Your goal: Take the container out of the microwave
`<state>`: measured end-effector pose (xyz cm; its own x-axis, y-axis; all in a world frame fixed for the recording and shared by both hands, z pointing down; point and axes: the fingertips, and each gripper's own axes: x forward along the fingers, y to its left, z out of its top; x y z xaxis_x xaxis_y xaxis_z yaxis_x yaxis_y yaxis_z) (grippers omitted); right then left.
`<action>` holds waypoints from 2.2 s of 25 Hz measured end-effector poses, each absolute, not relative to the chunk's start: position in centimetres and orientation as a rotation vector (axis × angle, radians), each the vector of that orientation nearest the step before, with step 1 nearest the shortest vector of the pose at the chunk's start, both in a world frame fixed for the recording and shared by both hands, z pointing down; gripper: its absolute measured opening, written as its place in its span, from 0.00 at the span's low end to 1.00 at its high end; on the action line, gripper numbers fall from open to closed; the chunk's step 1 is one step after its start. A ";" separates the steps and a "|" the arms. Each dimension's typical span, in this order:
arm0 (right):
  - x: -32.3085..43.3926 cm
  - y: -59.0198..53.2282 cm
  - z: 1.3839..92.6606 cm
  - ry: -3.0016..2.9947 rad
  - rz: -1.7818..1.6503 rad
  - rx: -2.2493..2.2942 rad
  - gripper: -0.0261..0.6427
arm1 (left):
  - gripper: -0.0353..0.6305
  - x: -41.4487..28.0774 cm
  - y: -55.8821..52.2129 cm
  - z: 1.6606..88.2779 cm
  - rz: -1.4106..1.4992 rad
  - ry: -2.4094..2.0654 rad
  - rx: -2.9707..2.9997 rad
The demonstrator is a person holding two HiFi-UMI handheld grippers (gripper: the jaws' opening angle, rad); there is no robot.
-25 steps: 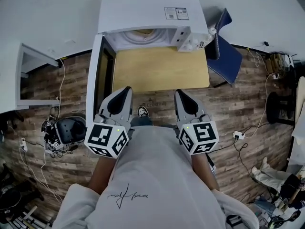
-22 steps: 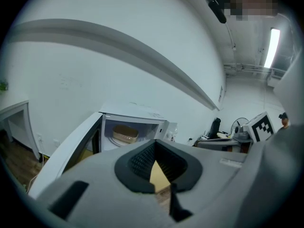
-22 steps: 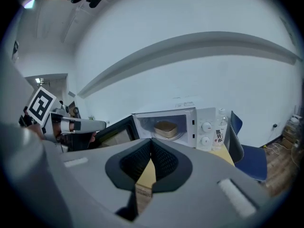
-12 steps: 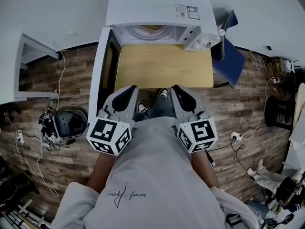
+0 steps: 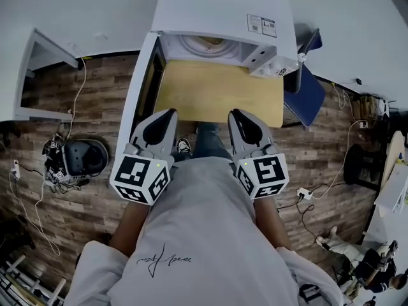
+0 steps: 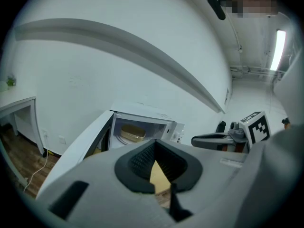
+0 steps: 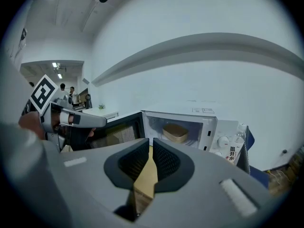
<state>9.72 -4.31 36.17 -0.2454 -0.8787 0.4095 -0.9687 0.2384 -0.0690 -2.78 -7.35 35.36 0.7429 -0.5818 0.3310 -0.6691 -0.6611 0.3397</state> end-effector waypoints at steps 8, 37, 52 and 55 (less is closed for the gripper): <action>9.7 -7.5 36.7 -2.237 0.352 1.604 0.10 | 0.04 -2.6 -8.4 35.1 0.246 -0.987 2.486; 11.6 -18.7 42.6 -2.016 0.079 1.443 0.15 | 0.04 -1.6 -12.2 36.3 0.312 -1.028 2.430; 12.3 -26.2 49.1 -1.810 -0.167 1.294 0.20 | 0.04 -1.9 -13.5 37.6 0.348 -1.077 2.362; 12.4 -26.8 50.0 -1.785 -0.190 1.275 0.20 | 0.04 -2.0 -13.9 37.9 0.361 -1.093 2.354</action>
